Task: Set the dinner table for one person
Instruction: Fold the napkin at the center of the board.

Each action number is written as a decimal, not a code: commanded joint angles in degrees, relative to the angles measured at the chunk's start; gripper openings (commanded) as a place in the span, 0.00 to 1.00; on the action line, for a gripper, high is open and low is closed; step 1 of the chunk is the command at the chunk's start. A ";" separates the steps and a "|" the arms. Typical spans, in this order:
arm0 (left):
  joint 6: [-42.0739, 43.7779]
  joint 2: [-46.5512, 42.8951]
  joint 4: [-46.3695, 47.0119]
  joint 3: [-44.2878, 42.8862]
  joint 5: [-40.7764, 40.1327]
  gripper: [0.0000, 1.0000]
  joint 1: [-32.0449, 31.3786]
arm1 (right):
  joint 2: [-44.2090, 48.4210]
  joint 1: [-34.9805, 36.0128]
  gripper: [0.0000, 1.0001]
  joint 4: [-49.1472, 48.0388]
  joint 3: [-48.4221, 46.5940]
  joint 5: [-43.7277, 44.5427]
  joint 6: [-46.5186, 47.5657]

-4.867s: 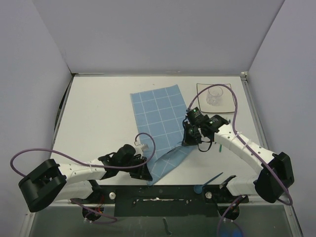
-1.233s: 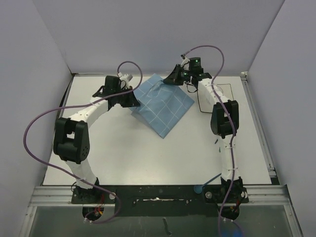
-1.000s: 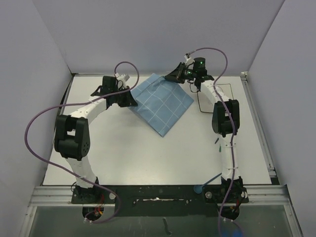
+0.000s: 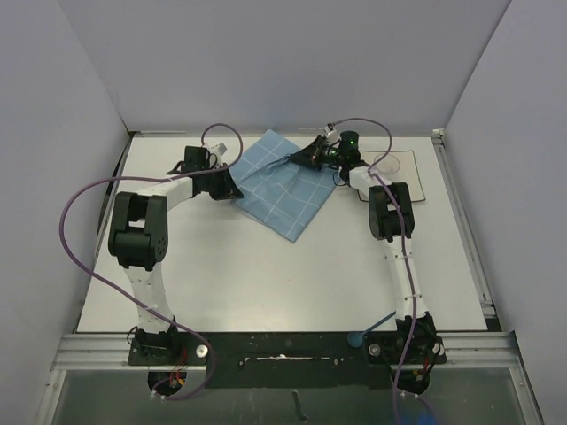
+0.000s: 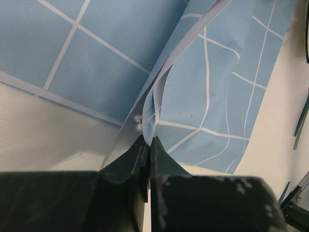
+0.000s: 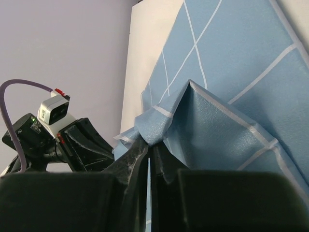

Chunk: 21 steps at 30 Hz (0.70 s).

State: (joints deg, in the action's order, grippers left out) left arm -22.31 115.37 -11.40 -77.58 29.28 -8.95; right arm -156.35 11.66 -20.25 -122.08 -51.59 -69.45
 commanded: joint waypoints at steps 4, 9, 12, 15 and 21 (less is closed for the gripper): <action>0.11 1.05 3.74 -3.51 1.98 0.00 0.69 | 0.09 0.29 0.00 -1.83 -5.53 -0.28 0.71; 3.45 0.75 -0.48 -8.63 -0.80 0.00 0.82 | -1.80 0.71 0.00 -5.75 -10.64 -0.75 -2.24; 4.37 1.78 -1.82 -12.65 -1.29 0.00 1.45 | -4.27 0.58 0.00 -13.79 -12.22 -1.30 -9.11; 4.21 3.54 -2.18 -16.28 -1.21 0.00 2.29 | -6.34 0.48 0.00 -17.71 -13.32 -1.72 -13.32; 4.40 6.84 -4.48 -21.02 -0.70 0.00 3.05 | -7.37 0.47 0.00 -16.96 -12.22 -1.79 -12.02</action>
State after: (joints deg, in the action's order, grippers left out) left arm -18.98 119.35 -14.90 -95.70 28.34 -6.90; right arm -163.52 12.03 -32.01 -133.32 -52.18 -80.01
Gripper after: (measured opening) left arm 0.008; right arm 0.028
